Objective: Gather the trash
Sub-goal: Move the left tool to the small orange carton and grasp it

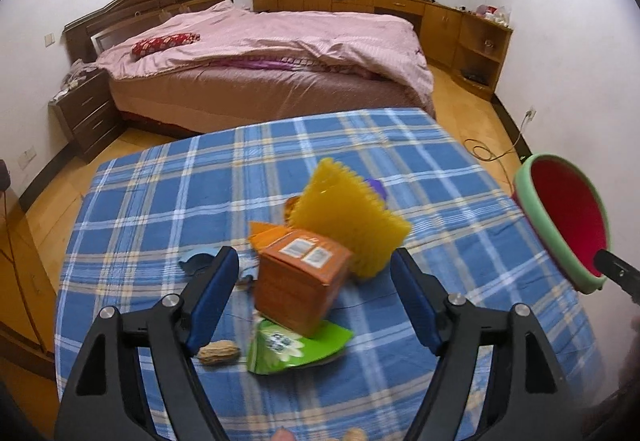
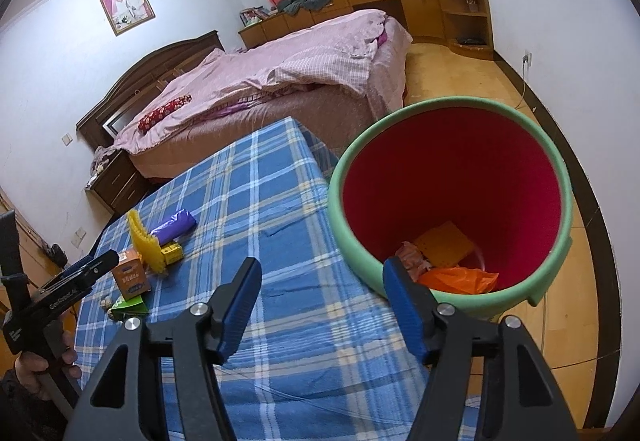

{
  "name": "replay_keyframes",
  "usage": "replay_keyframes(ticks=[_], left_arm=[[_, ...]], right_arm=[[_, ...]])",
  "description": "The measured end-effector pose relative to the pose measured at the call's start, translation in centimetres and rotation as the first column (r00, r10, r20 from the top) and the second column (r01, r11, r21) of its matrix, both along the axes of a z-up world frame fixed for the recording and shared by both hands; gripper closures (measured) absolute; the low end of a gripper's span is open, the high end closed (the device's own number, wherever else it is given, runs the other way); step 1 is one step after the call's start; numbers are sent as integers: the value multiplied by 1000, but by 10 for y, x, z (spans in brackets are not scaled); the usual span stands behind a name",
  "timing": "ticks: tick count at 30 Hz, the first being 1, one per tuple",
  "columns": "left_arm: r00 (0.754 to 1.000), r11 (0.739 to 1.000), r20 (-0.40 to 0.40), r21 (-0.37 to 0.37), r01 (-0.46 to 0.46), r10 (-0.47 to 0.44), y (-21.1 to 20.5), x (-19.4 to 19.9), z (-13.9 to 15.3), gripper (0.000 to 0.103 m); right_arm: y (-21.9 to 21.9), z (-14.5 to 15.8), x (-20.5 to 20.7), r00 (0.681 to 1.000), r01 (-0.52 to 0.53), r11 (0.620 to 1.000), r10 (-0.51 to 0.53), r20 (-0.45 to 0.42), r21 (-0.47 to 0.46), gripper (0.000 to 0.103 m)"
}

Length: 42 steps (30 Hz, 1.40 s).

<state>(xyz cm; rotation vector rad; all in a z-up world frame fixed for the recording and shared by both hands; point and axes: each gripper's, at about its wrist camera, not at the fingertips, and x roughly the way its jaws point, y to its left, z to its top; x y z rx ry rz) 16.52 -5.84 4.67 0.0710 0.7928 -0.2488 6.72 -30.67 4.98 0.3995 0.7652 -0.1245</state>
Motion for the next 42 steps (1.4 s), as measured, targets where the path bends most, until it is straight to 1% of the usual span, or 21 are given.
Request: replay_keyframes(ticks=[9,11,13,15,16,22,29,35,42], left_arm=[[999,1000,-45,8,24,-23,6,16,-20,25],[997,1000,-73,-11,17,-18,9,20,-25,26],[996,999,-92,-44,9,-13,12,23,-30,34],[994,997,-106,-71,5,-13,16,25,-33,44],[994,996,-109,-84,5,-14,18,26,-34,46],[998,992,-68,-130,7,-16,28,22,-28,48],[997,983,-12,-162,-81,80,52,22,-15,49],[988,974,8,-166,-152,156,69,24,-13,49],[983,968,15,-176,-179,185,80,24,-17,49]], right_arm=[[15,-3,13,999,-25,999,25,-28,-21,37],[19,-3,16,999,-33,999,32,-34,-27,37],[24,-3,19,998,-41,999,40,-39,-32,37],[29,-4,24,998,-51,998,49,-44,-36,37],[32,-4,26,997,-56,998,54,-46,-39,37],[48,-5,37,995,-86,995,84,-54,-46,37],[74,-3,53,989,-143,988,141,-47,-51,37],[105,-4,74,978,-208,977,207,-33,-39,37],[136,-14,105,960,-276,961,276,-42,-5,37]])
